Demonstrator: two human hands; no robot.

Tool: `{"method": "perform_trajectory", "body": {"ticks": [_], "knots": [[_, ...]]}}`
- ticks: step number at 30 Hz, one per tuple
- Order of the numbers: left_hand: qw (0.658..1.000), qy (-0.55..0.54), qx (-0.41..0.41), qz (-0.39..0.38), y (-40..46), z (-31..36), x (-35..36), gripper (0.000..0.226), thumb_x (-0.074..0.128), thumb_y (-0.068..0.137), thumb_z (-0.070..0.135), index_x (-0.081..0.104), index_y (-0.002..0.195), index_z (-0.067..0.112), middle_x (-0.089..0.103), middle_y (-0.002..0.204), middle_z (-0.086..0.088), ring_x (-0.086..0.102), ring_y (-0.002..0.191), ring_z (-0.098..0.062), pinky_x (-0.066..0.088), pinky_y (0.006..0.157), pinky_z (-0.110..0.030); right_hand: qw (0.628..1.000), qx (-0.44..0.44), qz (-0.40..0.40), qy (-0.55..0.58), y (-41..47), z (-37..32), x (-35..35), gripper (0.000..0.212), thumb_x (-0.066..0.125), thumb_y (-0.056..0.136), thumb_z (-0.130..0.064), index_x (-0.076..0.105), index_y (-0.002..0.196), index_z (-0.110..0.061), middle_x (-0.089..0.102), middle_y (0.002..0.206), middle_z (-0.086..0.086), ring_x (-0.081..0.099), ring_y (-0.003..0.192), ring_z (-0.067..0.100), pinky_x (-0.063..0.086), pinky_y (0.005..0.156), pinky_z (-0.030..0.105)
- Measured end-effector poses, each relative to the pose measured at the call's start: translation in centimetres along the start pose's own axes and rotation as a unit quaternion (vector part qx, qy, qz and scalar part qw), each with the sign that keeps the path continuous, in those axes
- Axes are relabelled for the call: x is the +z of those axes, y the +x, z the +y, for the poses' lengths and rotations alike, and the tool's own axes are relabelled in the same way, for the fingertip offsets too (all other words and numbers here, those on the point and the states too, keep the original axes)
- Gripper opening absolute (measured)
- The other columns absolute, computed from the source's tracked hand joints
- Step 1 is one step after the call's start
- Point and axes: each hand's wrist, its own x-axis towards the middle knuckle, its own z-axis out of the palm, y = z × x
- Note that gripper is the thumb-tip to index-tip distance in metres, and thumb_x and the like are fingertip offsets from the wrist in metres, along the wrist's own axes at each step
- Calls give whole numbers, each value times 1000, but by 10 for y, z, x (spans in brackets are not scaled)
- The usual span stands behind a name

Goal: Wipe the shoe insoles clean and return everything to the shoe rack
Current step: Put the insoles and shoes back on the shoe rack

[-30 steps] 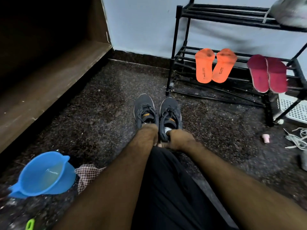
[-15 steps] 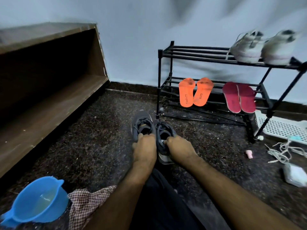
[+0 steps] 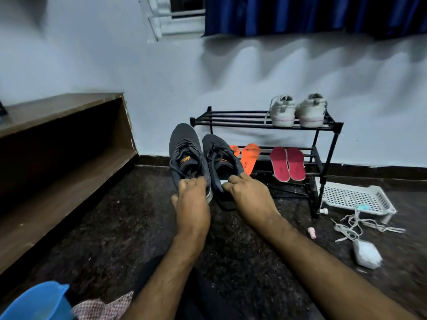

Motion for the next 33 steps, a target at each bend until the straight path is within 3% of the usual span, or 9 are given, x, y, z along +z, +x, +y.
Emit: {"method": "perform_trajectory", "body": {"ticks": [3,7,10,15,20,22,25,27,33], "knots": [[999,-26,23,11,19,19,-6,34,46,86,-3,40,87,30,44,91,9,36,96,-14,38,104,-52,1000,14,20,-11,8,17,-22,23,60,84,-13,65,102,-25,57,89,-5,55,90,21,46,64,34],[993,-78,87,17,45,39,-10,28,52,87,-3,49,89,25,50,90,4,45,94,-16,46,72,-28,998,34,49,-27,22,39,-46,21,65,84,-15,65,102,-25,58,90,-5,56,92,21,41,58,32],[988,-105,110,16,61,51,-14,33,52,82,-6,58,99,22,49,92,6,41,91,-11,48,66,-30,996,54,62,-45,35,52,-56,20,73,76,-18,66,94,-24,59,84,-6,57,84,21,46,56,34],[988,-78,130,6,109,57,-8,35,40,80,-8,54,92,23,51,88,4,46,95,-17,49,68,-37,990,75,78,-94,64,76,-57,25,73,74,-12,61,93,-25,58,86,-7,59,84,20,30,49,30],[986,-88,134,-33,160,68,-5,16,39,85,10,49,85,23,43,84,6,46,73,-5,31,54,-21,986,89,88,-110,104,108,-53,15,63,84,-21,63,98,-25,62,94,-6,59,96,22,42,72,36],[986,-89,135,-43,190,72,4,23,40,90,2,49,90,23,43,83,5,50,74,-2,31,51,-18,984,99,87,-119,122,125,-46,18,63,84,-19,63,101,-25,63,97,-6,58,100,23,43,78,38],[988,-3,144,-51,236,75,25,29,42,81,-7,51,94,17,53,90,-6,49,97,-23,38,62,-30,977,128,94,-141,155,150,-28,21,70,79,-16,64,97,-25,64,93,-6,60,97,23,45,78,38],[986,45,144,-76,267,76,42,29,48,84,-5,57,105,13,59,95,-9,49,106,-28,43,71,-35,976,139,93,-141,176,164,-15,21,72,77,-17,63,95,-25,64,92,-6,61,95,23,44,73,36],[980,90,134,-120,331,60,101,25,61,87,8,69,110,13,69,108,-14,64,105,-34,55,87,-39,980,138,57,-129,218,190,29,23,58,88,-13,63,109,-19,64,109,1,59,105,26,43,73,38]]}}
